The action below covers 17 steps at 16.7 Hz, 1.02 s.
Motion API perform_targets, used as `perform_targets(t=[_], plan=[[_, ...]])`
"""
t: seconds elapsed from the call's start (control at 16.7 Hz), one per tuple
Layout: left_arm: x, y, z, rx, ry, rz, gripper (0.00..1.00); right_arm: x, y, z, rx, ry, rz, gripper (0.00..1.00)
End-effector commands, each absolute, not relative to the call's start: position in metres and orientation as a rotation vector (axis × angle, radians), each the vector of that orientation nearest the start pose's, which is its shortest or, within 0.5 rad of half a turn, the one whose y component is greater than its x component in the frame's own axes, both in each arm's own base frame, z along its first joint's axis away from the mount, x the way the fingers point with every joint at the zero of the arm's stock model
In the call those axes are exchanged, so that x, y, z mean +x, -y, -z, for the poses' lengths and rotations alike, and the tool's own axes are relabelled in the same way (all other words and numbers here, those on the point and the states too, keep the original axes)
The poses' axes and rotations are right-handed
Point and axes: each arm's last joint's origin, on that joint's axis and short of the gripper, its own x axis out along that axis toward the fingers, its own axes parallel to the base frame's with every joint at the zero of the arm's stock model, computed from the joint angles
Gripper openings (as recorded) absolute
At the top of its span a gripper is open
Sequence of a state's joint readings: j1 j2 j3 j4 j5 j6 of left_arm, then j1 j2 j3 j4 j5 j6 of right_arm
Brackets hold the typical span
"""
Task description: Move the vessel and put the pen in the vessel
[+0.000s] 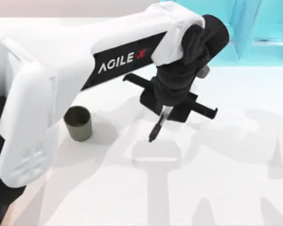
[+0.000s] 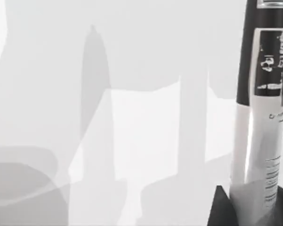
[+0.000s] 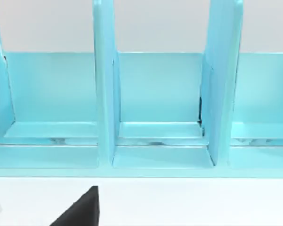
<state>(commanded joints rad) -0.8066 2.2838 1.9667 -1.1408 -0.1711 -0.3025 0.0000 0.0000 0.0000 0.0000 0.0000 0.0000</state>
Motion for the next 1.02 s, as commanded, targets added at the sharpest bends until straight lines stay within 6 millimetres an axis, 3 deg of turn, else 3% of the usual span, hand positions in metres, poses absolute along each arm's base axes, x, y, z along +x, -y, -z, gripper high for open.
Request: perform_targets(t=[0.12, 0.3, 0.72, 1.02], plan=[[0.307, 0.321, -0.203, 0.432, -1.345, 0.299, 0.0, 0.106, 0.001, -0.16, 0.0, 0.0, 0.0, 1.0], [0.285, 0.319, -0.214, 0.439, -1.365, 0.284, 0.0, 0.106, 0.001, -0.16, 0.0, 0.0, 0.0, 1.0], [0.287, 0.316, -0.213, 0.431, -1.349, 0.289, 0.0, 0.106, 0.001, -0.16, 0.0, 0.0, 0.0, 1.0], [0.289, 0.298, -0.205, 0.373, -1.221, 0.328, 0.0, 0.106, 0.001, -0.16, 0.0, 0.0, 0.0, 1.0]])
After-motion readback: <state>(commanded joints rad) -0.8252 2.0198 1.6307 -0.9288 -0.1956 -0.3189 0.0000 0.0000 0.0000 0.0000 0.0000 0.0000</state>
